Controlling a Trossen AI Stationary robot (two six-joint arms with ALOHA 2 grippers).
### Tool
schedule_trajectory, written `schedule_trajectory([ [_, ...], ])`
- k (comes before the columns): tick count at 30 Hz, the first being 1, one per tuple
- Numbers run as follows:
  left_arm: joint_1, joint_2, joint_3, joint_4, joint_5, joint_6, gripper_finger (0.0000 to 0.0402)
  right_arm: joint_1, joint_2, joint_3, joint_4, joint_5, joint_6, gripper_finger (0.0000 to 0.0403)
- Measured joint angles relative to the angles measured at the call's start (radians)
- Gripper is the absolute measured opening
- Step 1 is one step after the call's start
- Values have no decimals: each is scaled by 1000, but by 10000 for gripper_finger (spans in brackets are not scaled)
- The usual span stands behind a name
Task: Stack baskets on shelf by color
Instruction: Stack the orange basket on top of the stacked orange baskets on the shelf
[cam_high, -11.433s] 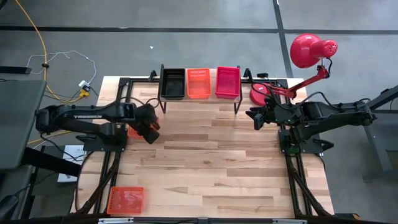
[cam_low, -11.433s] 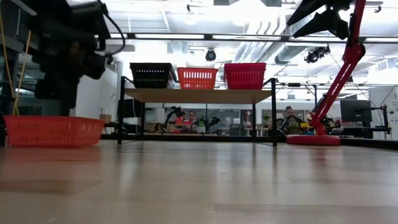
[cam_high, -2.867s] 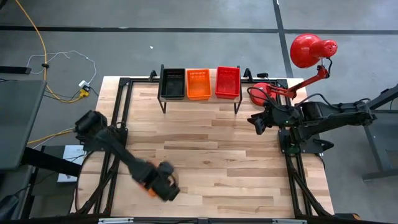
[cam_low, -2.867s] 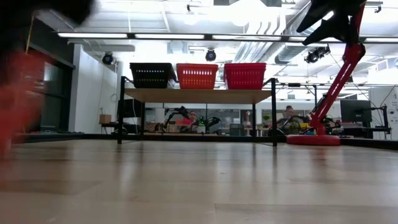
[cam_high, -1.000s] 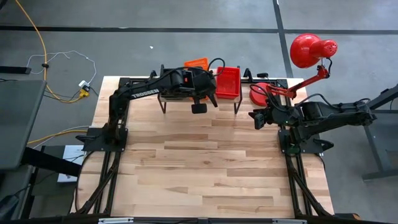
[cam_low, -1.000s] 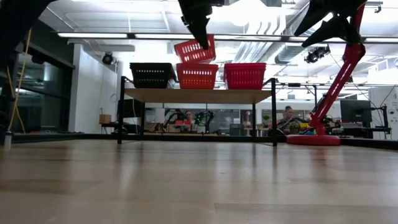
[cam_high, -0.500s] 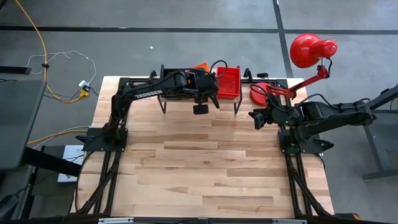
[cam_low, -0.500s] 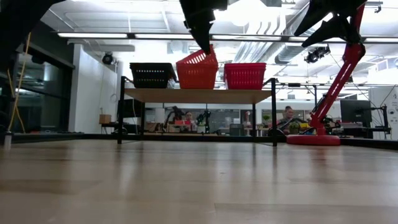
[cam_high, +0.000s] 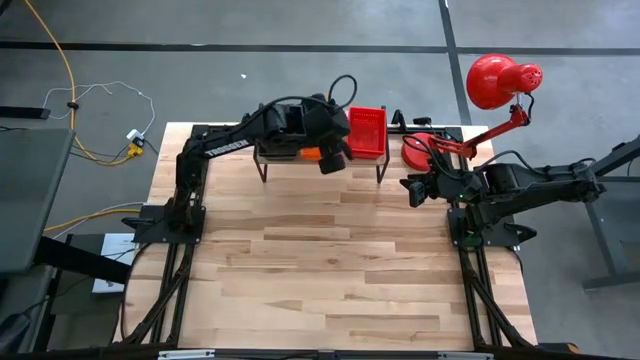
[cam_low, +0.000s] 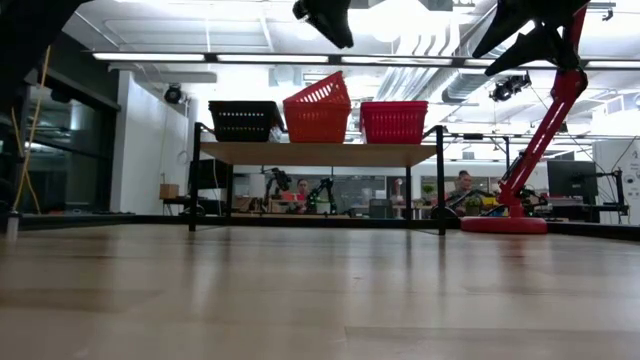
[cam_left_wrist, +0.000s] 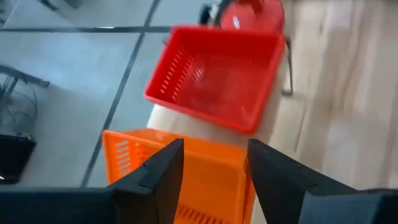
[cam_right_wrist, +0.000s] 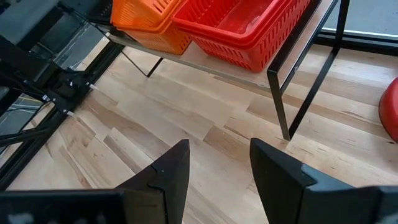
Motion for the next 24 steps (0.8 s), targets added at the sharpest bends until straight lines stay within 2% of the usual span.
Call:
schedule_trajectory([
  [5,38,-2,4,151,22,-72,160,0,0,0,3,5,0,156],
  [7,63,-2,4,208,44,-82,144,0,0,0,7,9,0,156],
  [10,100,5,4,241,69,-89,78,0,0,0,7,6,3,156],
  [12,133,7,4,238,158,-104,23,0,0,0,6,2,3,156],
  [13,150,7,4,238,226,-115,14,0,0,0,6,2,2,156],
  [15,180,7,4,239,334,-117,9,0,0,0,6,2,-7,156],
  [20,214,4,-37,326,434,-89,1,0,0,0,6,24,-12,156],
  [24,220,-11,-144,416,482,-104,0,0,0,0,6,57,-11,156],
])
